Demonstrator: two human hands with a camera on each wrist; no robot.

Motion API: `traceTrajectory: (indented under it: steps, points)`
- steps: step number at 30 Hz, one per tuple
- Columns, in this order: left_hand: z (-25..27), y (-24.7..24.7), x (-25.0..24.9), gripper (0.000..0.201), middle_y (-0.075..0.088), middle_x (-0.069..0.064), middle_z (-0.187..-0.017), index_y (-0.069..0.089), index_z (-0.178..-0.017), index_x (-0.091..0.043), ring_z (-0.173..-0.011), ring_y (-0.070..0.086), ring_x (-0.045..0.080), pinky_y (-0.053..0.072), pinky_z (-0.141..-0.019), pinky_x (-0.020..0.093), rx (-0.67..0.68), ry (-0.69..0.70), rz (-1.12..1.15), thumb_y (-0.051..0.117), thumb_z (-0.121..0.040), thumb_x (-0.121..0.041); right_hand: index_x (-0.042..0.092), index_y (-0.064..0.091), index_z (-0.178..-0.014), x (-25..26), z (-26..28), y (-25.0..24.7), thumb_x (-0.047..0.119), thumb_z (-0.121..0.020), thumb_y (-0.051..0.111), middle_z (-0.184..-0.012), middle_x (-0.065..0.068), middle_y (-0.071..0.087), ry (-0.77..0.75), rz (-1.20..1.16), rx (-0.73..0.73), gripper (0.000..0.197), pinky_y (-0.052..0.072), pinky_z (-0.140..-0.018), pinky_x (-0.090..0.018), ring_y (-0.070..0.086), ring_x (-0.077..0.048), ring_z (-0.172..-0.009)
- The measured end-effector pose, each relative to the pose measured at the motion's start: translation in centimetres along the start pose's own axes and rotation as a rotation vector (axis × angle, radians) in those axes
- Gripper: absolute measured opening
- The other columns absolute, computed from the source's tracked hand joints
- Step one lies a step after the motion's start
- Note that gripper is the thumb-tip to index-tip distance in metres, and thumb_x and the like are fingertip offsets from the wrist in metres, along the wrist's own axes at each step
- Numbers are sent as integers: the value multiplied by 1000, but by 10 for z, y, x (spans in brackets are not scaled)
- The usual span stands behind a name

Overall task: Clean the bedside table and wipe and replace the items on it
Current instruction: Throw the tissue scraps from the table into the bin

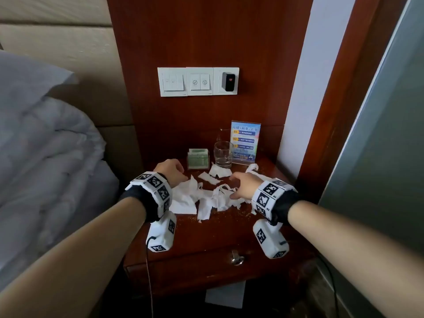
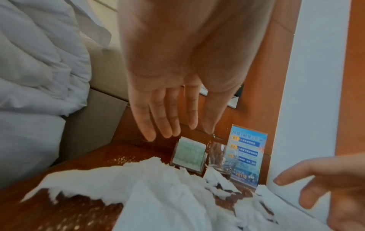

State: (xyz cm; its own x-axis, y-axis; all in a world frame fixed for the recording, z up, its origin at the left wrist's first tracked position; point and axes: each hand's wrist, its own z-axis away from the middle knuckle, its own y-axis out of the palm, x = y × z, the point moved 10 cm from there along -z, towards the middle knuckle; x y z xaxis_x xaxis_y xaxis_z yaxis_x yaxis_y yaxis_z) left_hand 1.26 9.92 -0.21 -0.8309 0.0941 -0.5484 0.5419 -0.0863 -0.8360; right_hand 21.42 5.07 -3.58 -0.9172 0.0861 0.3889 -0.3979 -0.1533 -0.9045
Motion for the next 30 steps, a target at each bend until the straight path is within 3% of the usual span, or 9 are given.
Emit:
traceTrajectory:
  steps: [4, 6, 9, 15, 19, 22, 26, 30]
  points:
    - [-2, 16, 8, 34, 56, 7, -122, 58, -115, -15, -95, 56, 22, 46, -72, 29, 89, -27, -60, 68, -83, -22, 20, 40, -140, 4, -4, 8, 30, -79, 72, -138, -11, 47, -6, 39, 19, 69, 47, -96, -34, 53, -26, -117]
    - [-3, 25, 9, 40, 53, 7, -130, 56, -120, -14, -109, 56, 25, 45, -77, 29, 125, -18, -101, 69, -83, -21, 22, 38, -141, 9, -5, 13, 36, -79, 71, -137, -13, 45, -18, 92, 30, 72, 46, -97, -35, 53, -28, -117]
    - [-5, 33, 7, 51, 47, 7, -139, 52, -130, -14, -126, 46, 24, 41, -96, 30, 156, 12, -143, 69, -83, -19, 22, 36, -143, 17, -6, 18, 38, -80, 70, -141, -11, 43, -59, 192, 45, 73, 44, -100, -36, 48, -28, -123]
    - [-8, 40, 11, 55, 48, 7, -138, 52, -131, -16, -127, 46, 24, 43, -101, 34, 154, 44, -159, 73, -80, -17, 19, 37, -142, 24, -10, 27, 29, -81, 71, -143, -8, 44, -88, 257, 83, 71, 41, -98, -33, 44, -26, -128]
    - [-3, 51, 21, 55, 46, 7, -139, 53, -129, -18, -125, 47, 25, 43, -99, 33, 208, 35, -221, 74, -78, -16, 19, 46, -131, 26, -13, 35, 20, -80, 71, -128, -8, 54, -86, 316, 90, 56, 46, -81, -30, 55, -27, -113]
    - [-3, 56, 25, 51, 49, 7, -136, 57, -125, -16, -122, 50, 23, 46, -97, 31, 210, 39, -273, 74, -77, -11, 16, 54, -120, 28, -14, 36, 6, -85, 60, -122, -9, 58, -112, 330, 68, 37, 43, -67, -26, 59, -27, -100]
    - [-4, 46, 18, 37, 58, 6, -126, 65, -116, -16, -111, 57, 21, 49, -85, 25, 176, 38, -264, 70, -80, -9, 10, 58, -120, 23, -13, 25, -4, -88, 50, -130, -13, 54, -62, 292, 58, 36, 46, -87, -29, 57, -30, -112]
    - [-7, 27, -3, 30, 62, 7, -118, 67, -112, -14, -105, 59, 21, 49, -80, 24, 77, 77, -161, 65, -83, -7, 14, 61, -93, 13, -15, -5, -2, -87, 50, -105, -13, 60, -30, 125, -126, 20, 39, -71, -28, 56, -27, -91]
